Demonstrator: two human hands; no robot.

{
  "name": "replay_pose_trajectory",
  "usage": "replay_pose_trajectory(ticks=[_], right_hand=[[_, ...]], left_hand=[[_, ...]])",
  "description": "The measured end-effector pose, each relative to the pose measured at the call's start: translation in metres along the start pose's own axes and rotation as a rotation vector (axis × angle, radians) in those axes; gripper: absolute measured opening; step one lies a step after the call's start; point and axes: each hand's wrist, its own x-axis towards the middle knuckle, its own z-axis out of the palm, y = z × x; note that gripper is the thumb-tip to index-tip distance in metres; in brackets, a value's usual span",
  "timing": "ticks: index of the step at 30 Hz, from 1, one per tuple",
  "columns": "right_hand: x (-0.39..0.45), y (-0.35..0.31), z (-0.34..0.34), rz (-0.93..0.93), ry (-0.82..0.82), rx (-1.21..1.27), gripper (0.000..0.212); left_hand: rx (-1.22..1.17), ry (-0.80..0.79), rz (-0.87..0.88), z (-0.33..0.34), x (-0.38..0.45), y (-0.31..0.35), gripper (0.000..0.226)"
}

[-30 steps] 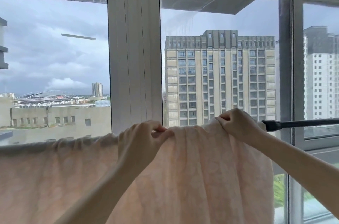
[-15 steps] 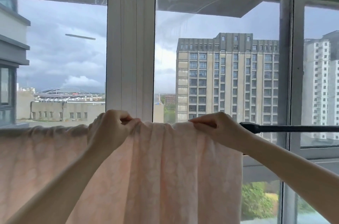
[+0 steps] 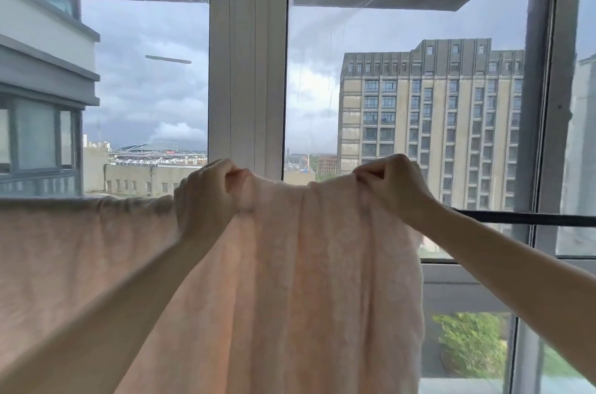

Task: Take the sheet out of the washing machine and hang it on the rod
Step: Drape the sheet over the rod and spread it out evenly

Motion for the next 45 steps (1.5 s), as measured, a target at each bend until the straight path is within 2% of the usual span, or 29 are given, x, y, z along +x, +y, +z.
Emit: replay_pose_trajectory(ticks=[2,5,7,10,13,15,17,20,22,24,27,32,36,38,40,45], right_hand=[[0.007,0.004,-0.008,0.0,0.075,0.037,0.015],[0.004,0.012,-0.012,-0.083,-0.079,-0.093,0.013],[0.003,0.018,-0.015,-0.093,-0.099,-0.117,0.012],[0.005,0.029,-0.025,-0.043,0.039,-0.054,0.013],[0.002,0.04,-0.034,-0.02,0.051,-0.081,0.013],[0.0,0.044,-0.037,-0.017,0.035,-0.092,0.012],[-0.002,0.045,-0.037,-0.025,0.018,-0.084,0.011],[-0.005,0.041,-0.035,-0.048,-0.023,-0.082,0.012],[-0.007,0.041,-0.036,-0.051,-0.074,-0.072,0.013],[-0.007,0.045,-0.039,-0.043,-0.18,-0.076,0.013],[-0.011,0.05,-0.045,-0.041,-0.298,-0.084,0.015],[-0.011,0.044,-0.044,-0.063,-0.184,-0.109,0.007],[0.002,0.04,-0.062,-0.039,-0.07,-0.106,0.008],[0.008,0.045,-0.074,-0.022,0.017,-0.161,0.008],[0.008,0.055,-0.082,-0.014,0.033,-0.247,0.009],[-0.01,0.073,-0.081,0.023,-0.298,-0.435,0.012]], left_hand=[[-0.065,-0.037,-0.007,0.0,0.006,-0.004,0.02],[-0.086,-0.235,-0.032,0.003,0.014,-0.01,0.015],[-0.077,-0.219,-0.01,0.005,0.012,-0.01,0.015],[-0.094,-0.149,-0.019,0.005,0.012,-0.016,0.016],[-0.021,-0.263,-0.063,0.004,0.011,-0.019,0.015],[0.023,-0.346,-0.025,0.005,0.007,-0.009,0.014],[-0.059,-0.417,0.056,0.005,0.002,0.01,0.012],[-0.27,-0.605,0.138,0.013,-0.006,0.043,0.009],[-0.325,-0.648,0.165,0.022,-0.01,0.056,0.006],[-0.353,-0.63,0.156,0.028,-0.011,0.061,0.002],[-0.374,-0.602,0.102,0.028,-0.008,0.06,0.015],[-0.289,-0.561,0.106,0.023,-0.006,0.055,0.011],[-0.226,-0.519,0.065,0.019,0.0,0.041,0.011],[-0.197,-0.485,0.052,0.017,0.0,0.036,0.011],[-0.164,-0.423,0.038,0.017,0.0,0.035,0.014],[-0.031,-0.384,0.06,0.021,-0.003,0.042,0.013]])
